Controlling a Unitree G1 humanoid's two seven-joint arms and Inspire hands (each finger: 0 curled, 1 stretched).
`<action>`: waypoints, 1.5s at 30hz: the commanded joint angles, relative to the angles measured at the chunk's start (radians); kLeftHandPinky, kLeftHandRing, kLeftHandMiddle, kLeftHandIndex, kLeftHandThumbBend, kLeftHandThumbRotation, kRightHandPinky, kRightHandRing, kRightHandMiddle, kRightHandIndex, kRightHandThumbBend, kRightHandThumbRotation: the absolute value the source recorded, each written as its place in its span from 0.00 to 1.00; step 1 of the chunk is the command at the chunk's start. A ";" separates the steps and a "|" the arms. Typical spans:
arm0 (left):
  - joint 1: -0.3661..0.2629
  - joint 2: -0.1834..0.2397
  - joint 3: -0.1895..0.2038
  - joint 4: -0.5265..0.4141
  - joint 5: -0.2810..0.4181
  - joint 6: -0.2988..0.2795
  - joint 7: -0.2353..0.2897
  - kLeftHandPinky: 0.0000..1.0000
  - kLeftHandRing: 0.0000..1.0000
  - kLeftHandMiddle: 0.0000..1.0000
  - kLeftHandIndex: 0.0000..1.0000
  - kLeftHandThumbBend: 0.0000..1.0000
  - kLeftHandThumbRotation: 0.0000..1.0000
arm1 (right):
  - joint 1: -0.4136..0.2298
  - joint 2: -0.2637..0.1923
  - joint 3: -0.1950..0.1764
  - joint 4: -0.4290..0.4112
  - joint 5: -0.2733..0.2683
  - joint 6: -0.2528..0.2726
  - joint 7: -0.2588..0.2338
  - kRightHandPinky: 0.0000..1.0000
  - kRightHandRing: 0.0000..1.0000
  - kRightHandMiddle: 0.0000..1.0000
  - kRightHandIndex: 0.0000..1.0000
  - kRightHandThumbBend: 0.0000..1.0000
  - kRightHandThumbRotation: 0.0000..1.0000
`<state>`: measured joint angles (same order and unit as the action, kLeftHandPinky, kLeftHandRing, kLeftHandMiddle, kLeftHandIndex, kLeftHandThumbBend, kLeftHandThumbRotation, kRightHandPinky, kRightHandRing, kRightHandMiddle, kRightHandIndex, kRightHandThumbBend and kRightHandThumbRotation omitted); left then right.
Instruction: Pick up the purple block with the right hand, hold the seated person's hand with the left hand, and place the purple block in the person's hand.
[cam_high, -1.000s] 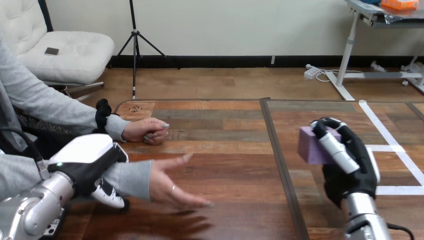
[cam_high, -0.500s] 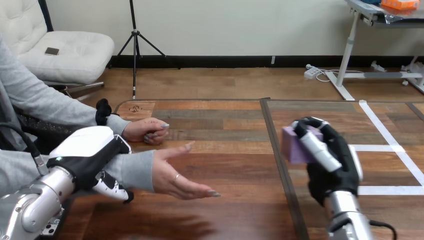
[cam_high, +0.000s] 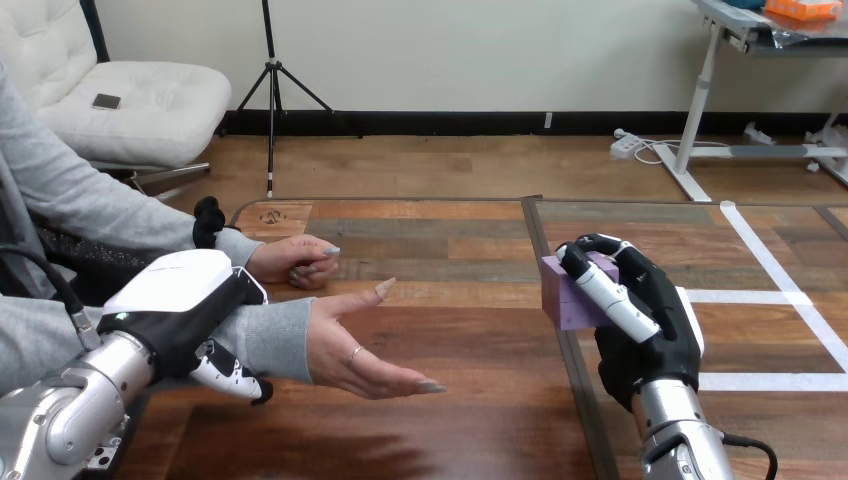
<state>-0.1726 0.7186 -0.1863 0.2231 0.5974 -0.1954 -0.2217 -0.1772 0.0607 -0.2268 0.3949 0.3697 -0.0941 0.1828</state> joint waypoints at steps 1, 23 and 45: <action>-0.144 -0.036 0.052 -0.101 -0.040 -0.046 0.058 0.12 0.18 0.27 0.29 0.71 0.00 | -0.049 0.038 0.024 -0.033 -0.009 -0.021 -0.013 0.31 0.36 0.41 0.41 0.92 0.00; -0.184 -0.079 0.039 -0.109 -0.028 -0.027 0.056 0.10 0.17 0.25 0.28 0.73 0.00 | -0.036 0.073 0.112 -0.024 -0.057 -0.066 0.001 0.32 0.36 0.40 0.41 0.93 0.00; -0.228 -0.121 0.015 -0.086 -0.003 -0.037 0.049 0.11 0.18 0.26 0.29 0.75 0.00 | 0.010 0.104 0.221 -0.060 -0.110 -0.101 -0.017 0.31 0.35 0.39 0.41 0.97 0.00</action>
<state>-0.1922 0.6521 -0.1868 0.2239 0.6214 -0.1949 -0.2200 -0.1426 0.0662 -0.0426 0.3962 0.2615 -0.1331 0.1656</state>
